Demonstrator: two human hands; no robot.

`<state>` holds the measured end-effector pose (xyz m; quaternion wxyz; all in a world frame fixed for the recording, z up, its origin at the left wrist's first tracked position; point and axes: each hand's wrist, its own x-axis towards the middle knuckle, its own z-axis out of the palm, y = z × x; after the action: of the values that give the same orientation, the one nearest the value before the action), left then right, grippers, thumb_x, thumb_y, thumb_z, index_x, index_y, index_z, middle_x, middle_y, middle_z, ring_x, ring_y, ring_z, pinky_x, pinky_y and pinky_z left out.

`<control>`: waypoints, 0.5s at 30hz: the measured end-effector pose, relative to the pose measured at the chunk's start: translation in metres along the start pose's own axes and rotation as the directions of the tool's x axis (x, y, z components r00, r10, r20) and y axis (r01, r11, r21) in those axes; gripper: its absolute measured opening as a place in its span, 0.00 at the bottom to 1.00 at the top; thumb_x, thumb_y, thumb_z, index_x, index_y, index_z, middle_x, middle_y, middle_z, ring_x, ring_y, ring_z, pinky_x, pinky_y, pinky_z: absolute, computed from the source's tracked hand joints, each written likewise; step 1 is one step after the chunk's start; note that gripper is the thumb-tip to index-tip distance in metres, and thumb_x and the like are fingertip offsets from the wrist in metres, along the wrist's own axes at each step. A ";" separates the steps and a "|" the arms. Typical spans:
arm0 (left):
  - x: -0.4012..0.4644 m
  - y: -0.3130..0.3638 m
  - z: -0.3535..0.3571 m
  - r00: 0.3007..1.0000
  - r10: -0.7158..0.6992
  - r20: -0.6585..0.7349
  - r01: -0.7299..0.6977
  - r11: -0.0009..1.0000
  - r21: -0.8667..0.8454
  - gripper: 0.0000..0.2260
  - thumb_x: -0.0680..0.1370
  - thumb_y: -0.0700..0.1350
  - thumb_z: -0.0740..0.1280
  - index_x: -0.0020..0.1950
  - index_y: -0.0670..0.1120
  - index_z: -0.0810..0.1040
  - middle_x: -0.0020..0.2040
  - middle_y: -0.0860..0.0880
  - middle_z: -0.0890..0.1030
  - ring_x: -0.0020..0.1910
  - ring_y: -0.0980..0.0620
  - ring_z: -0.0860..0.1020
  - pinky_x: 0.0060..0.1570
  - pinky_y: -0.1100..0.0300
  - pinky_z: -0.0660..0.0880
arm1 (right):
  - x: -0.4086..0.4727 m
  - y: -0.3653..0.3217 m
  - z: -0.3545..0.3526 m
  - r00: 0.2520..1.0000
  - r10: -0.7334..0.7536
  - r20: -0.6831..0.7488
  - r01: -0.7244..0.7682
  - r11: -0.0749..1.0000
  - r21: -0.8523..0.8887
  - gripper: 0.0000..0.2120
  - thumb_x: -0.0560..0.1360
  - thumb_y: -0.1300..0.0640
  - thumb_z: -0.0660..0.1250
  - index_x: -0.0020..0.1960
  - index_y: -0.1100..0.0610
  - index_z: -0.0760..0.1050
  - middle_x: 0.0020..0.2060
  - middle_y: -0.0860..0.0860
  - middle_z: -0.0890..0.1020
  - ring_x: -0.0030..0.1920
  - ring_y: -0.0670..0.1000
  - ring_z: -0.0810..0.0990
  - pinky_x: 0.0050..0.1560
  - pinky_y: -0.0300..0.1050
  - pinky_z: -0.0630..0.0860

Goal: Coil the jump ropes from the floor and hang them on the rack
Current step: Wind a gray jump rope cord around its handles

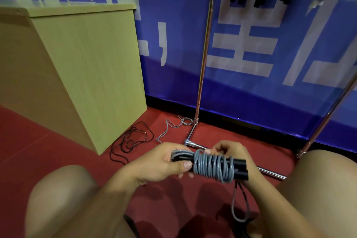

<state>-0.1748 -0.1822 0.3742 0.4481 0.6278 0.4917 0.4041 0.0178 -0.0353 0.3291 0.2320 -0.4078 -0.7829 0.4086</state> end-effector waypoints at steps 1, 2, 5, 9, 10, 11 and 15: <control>0.002 0.000 0.001 0.999 0.013 -0.044 -0.015 0.999 -0.031 0.05 0.80 0.38 0.66 0.50 0.46 0.81 0.40 0.48 0.83 0.36 0.56 0.78 0.40 0.62 0.74 | -0.001 0.001 0.003 0.999 -0.041 0.003 0.041 0.999 -0.028 0.06 0.65 0.53 0.76 0.35 0.52 0.79 0.27 0.46 0.79 0.28 0.39 0.75 0.33 0.39 0.75; 0.004 -0.002 0.003 0.996 0.013 -0.087 -0.019 0.998 -0.062 0.06 0.80 0.38 0.66 0.50 0.48 0.81 0.40 0.49 0.83 0.36 0.57 0.77 0.39 0.63 0.73 | -0.003 0.003 0.006 0.997 -0.070 0.015 0.071 0.996 -0.055 0.04 0.66 0.56 0.72 0.35 0.51 0.79 0.27 0.46 0.78 0.27 0.38 0.76 0.32 0.36 0.74; 0.010 -0.011 0.006 0.970 -0.046 -0.238 0.024 0.995 -0.095 0.04 0.79 0.42 0.67 0.52 0.45 0.80 0.40 0.50 0.83 0.34 0.56 0.75 0.39 0.64 0.73 | -0.008 0.002 0.014 0.992 -0.129 0.005 0.129 0.990 -0.065 0.05 0.72 0.55 0.72 0.38 0.47 0.81 0.28 0.50 0.81 0.28 0.43 0.80 0.33 0.41 0.76; 0.018 -0.023 0.008 0.888 -0.167 -0.428 0.142 0.986 -0.089 0.06 0.81 0.37 0.64 0.54 0.41 0.81 0.37 0.51 0.83 0.31 0.57 0.73 0.37 0.65 0.72 | -0.016 -0.005 0.021 0.972 -0.200 0.123 0.227 0.934 -0.277 0.14 0.75 0.44 0.69 0.39 0.54 0.78 0.29 0.47 0.81 0.32 0.45 0.78 0.38 0.41 0.72; 0.020 -0.024 0.009 0.866 -0.190 -0.462 0.168 0.982 -0.089 0.06 0.81 0.37 0.64 0.54 0.41 0.81 0.37 0.51 0.83 0.30 0.57 0.73 0.36 0.65 0.71 | -0.019 -0.007 0.023 0.963 -0.213 0.163 0.251 0.929 -0.273 0.14 0.74 0.43 0.69 0.39 0.53 0.76 0.29 0.45 0.80 0.32 0.45 0.76 0.38 0.42 0.71; 0.021 -0.026 0.010 0.846 -0.208 -0.492 0.190 0.978 -0.085 0.06 0.81 0.37 0.64 0.53 0.42 0.81 0.36 0.51 0.83 0.29 0.58 0.73 0.36 0.64 0.71 | -0.021 -0.007 0.025 0.949 -0.237 0.209 0.286 0.925 -0.251 0.12 0.73 0.43 0.70 0.41 0.51 0.75 0.29 0.43 0.78 0.31 0.45 0.74 0.37 0.42 0.70; 0.026 -0.035 0.008 0.763 -0.217 -0.609 0.339 0.937 0.091 0.05 0.80 0.41 0.66 0.46 0.46 0.81 0.34 0.53 0.83 0.29 0.57 0.75 0.36 0.59 0.73 | -0.029 -0.011 0.032 0.901 -0.286 0.327 0.360 0.913 -0.193 0.12 0.74 0.45 0.69 0.56 0.46 0.76 0.30 0.37 0.75 0.32 0.43 0.72 0.36 0.37 0.66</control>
<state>-0.1711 -0.1545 0.3399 0.2645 0.4317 0.7312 0.4572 0.0070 -0.0773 0.3199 0.1258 -0.2321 -0.9104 0.3184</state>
